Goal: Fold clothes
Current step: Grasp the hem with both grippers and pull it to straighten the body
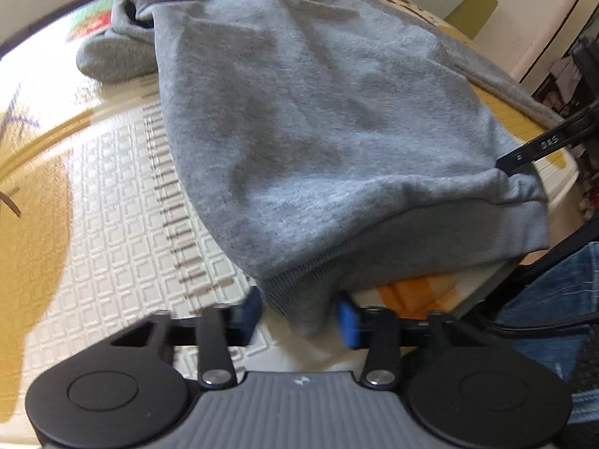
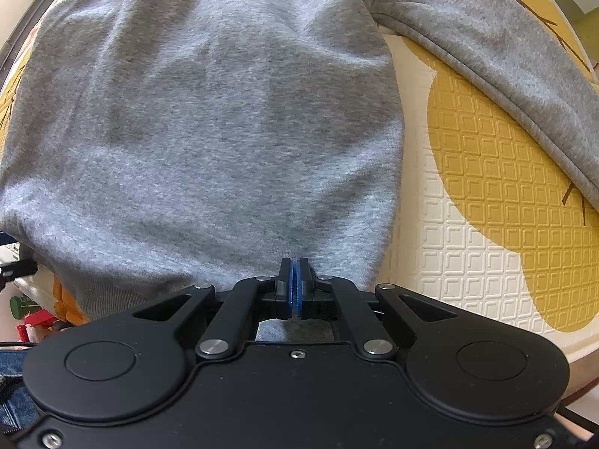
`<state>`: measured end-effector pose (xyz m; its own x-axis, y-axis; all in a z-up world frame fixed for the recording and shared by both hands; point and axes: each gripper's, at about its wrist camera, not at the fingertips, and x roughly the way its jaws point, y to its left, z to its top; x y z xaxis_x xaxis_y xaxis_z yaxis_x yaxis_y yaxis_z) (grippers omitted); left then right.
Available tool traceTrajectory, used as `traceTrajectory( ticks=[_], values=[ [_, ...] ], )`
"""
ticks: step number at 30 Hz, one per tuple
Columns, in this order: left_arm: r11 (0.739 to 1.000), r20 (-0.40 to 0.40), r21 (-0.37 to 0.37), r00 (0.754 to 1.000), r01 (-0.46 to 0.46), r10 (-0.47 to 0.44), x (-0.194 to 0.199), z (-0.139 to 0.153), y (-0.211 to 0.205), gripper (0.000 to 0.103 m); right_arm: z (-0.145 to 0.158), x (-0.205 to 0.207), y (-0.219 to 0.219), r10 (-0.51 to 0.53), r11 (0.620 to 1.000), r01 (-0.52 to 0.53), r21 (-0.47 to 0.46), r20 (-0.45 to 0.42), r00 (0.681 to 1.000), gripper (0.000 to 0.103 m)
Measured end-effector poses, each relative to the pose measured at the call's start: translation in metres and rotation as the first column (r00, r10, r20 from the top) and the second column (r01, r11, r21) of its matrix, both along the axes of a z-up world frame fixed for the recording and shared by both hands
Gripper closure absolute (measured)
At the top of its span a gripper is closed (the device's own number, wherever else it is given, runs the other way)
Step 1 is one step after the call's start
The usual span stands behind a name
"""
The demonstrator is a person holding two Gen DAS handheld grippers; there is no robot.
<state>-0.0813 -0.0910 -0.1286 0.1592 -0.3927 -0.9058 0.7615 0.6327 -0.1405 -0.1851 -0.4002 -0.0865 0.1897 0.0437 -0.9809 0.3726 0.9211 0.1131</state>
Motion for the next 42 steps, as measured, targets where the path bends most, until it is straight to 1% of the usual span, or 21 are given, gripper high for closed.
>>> traceTrajectory(
  ticks=[2,5,11,15,17,19,20,22,26,29,30,31,33,34,36,37,38,39,40,41,42],
  values=[
    [1.000,-0.004,-0.012,1.000,-0.007,0.007,0.001,0.002,0.001,0.083,0.001,0.001,0.001,-0.003,1.000,0.003,-0.001,0.000,1.000,0.103],
    [1.000,0.011,-0.016,1.000,-0.008,0.008,-0.002,0.007,0.002,0.087,0.003,0.001,0.002,-0.005,1.000,0.005,-0.004,0.001,1.000,0.102],
    [0.999,-0.012,-0.019,0.999,-0.038,0.037,-0.003,0.014,0.004,0.090,0.006,0.002,0.003,0.006,1.000,-0.006,-0.012,-0.003,1.000,0.102],
    [0.999,-0.017,-0.006,0.999,-0.032,0.032,-0.006,0.021,0.007,0.090,0.007,0.004,0.005,0.016,0.998,-0.019,-0.062,-0.036,0.999,0.103],
    [0.999,-0.036,0.003,0.999,-0.033,0.034,-0.007,0.019,0.009,0.091,0.007,0.003,0.004,0.022,0.996,-0.027,-0.089,-0.055,0.998,0.103],
    [0.999,-0.055,0.018,0.998,-0.033,0.034,-0.008,0.016,0.009,0.091,0.007,0.003,0.001,0.021,0.996,-0.026,-0.081,-0.061,0.998,0.103],
    [0.999,-0.065,0.027,0.997,-0.030,0.032,-0.010,0.013,0.010,0.097,0.007,0.003,-0.001,0.021,0.996,-0.026,-0.084,-0.065,0.998,0.103],
    [0.999,-0.082,0.045,0.996,-0.028,0.032,-0.012,0.009,0.010,0.097,0.007,0.004,-0.002,0.025,0.994,-0.033,-0.103,-0.077,0.997,0.103],
    [0.999,-0.078,0.018,0.996,-0.046,0.047,-0.015,0.009,0.015,0.096,0.007,0.005,-0.002,0.036,0.993,-0.045,-0.110,-0.086,0.996,0.103],
    [0.997,-0.077,0.010,0.994,-0.073,0.073,-0.012,0.013,0.020,0.088,0.009,0.005,-0.003,0.022,0.994,-0.031,-0.101,-0.087,0.996,0.103],
    [0.996,-0.082,0.007,0.993,-0.087,0.088,-0.009,0.014,0.022,0.083,0.010,0.005,-0.004,0.015,0.996,-0.022,-0.086,-0.083,0.996,0.102],
    [0.995,-0.085,0.003,0.991,-0.103,0.103,-0.007,0.016,0.025,0.080,0.012,0.005,-0.005,0.007,0.997,-0.013,-0.072,-0.078,0.997,0.102],
    [0.992,-0.084,-0.007,0.989,-0.126,0.125,-0.002,0.021,0.032,0.070,0.019,0.007,-0.005,0.006,0.998,-0.010,-0.060,-0.063,0.998,0.099],
    [0.990,-0.076,-0.012,0.988,-0.138,0.136,0.001,0.024,0.035,0.069,0.024,0.009,-0.005,0.009,0.998,-0.012,-0.058,-0.055,0.998,0.099],
    [0.987,-0.057,-0.023,0.986,-0.158,0.157,0.004,0.028,0.040,0.060,0.033,0.011,-0.004,0.014,0.998,-0.016,-0.053,-0.038,0.999,0.096],
    [0.985,-0.052,-0.033,0.984,-0.169,0.168,0.007,0.031,0.044,0.058,0.038,0.013,-0.003,0.017,0.998,-0.019,-0.052,-0.028,0.999,0.095],
    [0.983,-0.049,-0.046,0.983,-0.180,0.178,0.009,0.035,0.047,0.055,0.044,0.017,-0.002,0.023,0.998,-0.023,-0.052,-0.016,1.000,0.089],
    [0.980,-0.047,-0.059,0.981,-0.191,0.188,0.013,0.039,0.049,0.051,0.050,0.022,-0.001,0.029,0.998,-0.029,-0.054,-0.001,1.000,0.076],
    [0.977,-0.044,-0.071,0.979,-0.201,0.199,0.016,0.042,0.051,0.050,0.055,0.027,0.000,0.035,0.998,-0.035,-0.055,0.013,0.999,0.069],
    [0.974,-0.038,-0.081,0.978,-0.210,0.207,0.019,0.045,0.052,0.047,0.062,0.031,0.003,0.044,0.998,-0.043,-0.056,0.029,0.999,0.064],
    [0.972,-0.028,-0.088,0.976,-0.217,0.215,0.022,0.048,0.053,0.043,0.068,0.036,0.006,0.058,0.997,-0.055,-0.056,0.048,0.997,0.064]
  ],
)
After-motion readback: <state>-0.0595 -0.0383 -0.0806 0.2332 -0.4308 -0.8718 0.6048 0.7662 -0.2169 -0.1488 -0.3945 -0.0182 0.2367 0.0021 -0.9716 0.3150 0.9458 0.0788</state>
